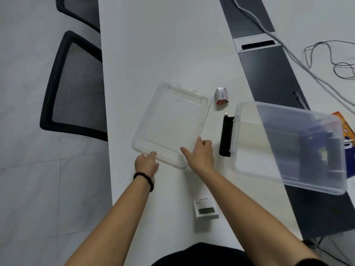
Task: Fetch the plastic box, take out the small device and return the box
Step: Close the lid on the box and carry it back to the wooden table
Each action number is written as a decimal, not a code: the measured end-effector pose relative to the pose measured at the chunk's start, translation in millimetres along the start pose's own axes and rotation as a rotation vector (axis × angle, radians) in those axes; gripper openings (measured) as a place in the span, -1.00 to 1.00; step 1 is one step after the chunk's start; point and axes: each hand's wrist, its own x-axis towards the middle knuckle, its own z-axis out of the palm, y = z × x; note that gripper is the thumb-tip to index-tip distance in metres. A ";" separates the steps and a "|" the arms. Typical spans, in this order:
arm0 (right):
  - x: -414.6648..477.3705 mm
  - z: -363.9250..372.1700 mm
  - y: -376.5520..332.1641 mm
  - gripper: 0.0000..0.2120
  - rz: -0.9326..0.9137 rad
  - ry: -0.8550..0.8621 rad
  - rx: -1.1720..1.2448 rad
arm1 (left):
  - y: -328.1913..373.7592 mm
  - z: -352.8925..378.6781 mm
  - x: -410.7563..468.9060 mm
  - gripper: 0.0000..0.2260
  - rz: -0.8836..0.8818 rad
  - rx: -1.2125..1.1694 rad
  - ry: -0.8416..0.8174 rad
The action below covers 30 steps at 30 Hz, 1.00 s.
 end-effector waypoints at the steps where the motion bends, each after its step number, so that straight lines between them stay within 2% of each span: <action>1: 3.1 4.9 0.3 -0.23 -0.011 0.020 -0.011 | 1.6 1.0 -1.3 -0.95 -0.029 -0.060 -0.002; 7: 9.7 15.1 5.2 -0.27 -0.014 0.035 0.122 | 11.2 4.2 0.1 -0.92 -0.171 -0.324 0.008; 14: 13.0 12.1 12.2 -0.33 -0.030 0.002 0.160 | 11.5 18.8 -2.3 -0.84 -0.166 -0.321 0.027; 17: 13.6 8.5 14.5 -0.33 -0.033 -0.032 0.182 | 7.5 20.1 -5.8 -0.80 -0.088 -0.362 0.055; 19: 10.2 3.4 12.9 -0.27 -0.030 -0.084 0.194 | 6.8 16.5 -11.1 -0.72 0.002 -0.422 0.051; 22: -3.0 -6.9 2.3 -0.13 -0.051 -0.117 0.185 | 8.3 -4.5 -19.2 -0.64 0.121 -0.390 0.017; 24: -15.5 -18.7 -12.1 -0.12 -0.180 0.000 0.135 | 9.9 -25.3 -22.4 -0.62 0.172 -0.374 0.029; 27: -30.5 -48.8 -40.2 -0.17 -0.411 0.290 0.080 | 14.8 -52.2 -36.4 -0.59 0.246 -0.397 0.023; 30: -34.2 -85.5 -55.4 -0.18 -0.428 0.495 -0.035 | 19.2 -68.4 -51.5 -0.63 0.319 -0.431 -0.034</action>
